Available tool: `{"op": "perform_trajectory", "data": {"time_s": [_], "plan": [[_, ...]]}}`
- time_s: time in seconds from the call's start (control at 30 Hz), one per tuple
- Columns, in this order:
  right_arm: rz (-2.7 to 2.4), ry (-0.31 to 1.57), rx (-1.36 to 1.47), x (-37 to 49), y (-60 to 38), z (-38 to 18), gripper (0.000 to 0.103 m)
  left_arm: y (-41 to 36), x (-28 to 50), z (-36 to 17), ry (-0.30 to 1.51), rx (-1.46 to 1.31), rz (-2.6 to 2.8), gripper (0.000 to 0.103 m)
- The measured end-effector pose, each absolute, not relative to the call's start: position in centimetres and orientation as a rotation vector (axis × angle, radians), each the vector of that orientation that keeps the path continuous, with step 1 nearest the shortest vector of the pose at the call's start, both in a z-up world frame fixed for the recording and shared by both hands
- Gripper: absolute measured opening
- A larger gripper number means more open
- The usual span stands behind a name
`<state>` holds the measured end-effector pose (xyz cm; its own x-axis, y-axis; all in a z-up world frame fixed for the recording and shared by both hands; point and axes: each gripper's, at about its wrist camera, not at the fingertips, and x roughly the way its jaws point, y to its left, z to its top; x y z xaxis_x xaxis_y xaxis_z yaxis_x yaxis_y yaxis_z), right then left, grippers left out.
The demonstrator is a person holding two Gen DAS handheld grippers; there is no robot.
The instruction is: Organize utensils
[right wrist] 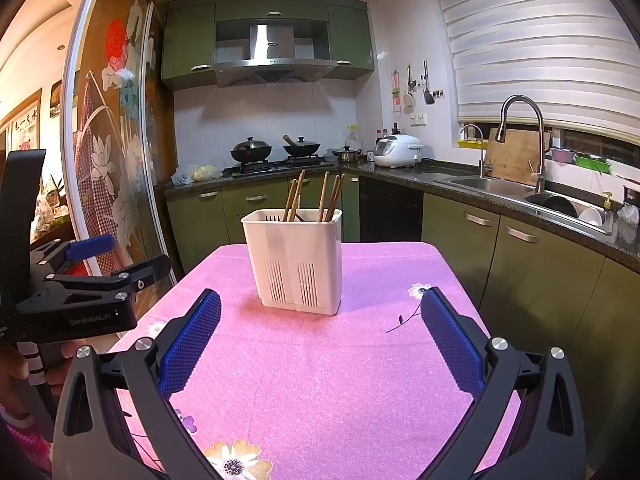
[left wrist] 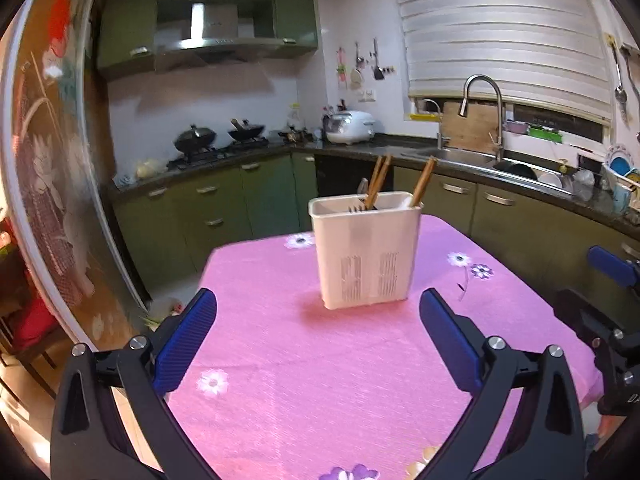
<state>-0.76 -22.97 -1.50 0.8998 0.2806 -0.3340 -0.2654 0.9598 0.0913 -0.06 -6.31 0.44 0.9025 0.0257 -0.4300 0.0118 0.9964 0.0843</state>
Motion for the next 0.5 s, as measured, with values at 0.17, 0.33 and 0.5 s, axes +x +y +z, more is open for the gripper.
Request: {"op": "perform_trajectory", "data": {"time_s": [0.17, 0.33, 0.5], "plan": [[0.281, 0.352, 0.044, -0.66, -23.04, -1.54, 0.099, -6.24, 0.19, 0.23, 0.463, 0.083, -0.03, 0.097], [0.281, 0.353, 0.044, -0.63, -23.01, -1.55, 0.099, -6.49, 0.37, 0.05, 0.486, 0.091, -0.058, 0.097], [0.28, 0.352, 0.045, -0.62, -23.02, -1.57, 0.099, -6.43, 0.47, 0.08, 0.496, 0.089, -0.064, 0.097]]}}
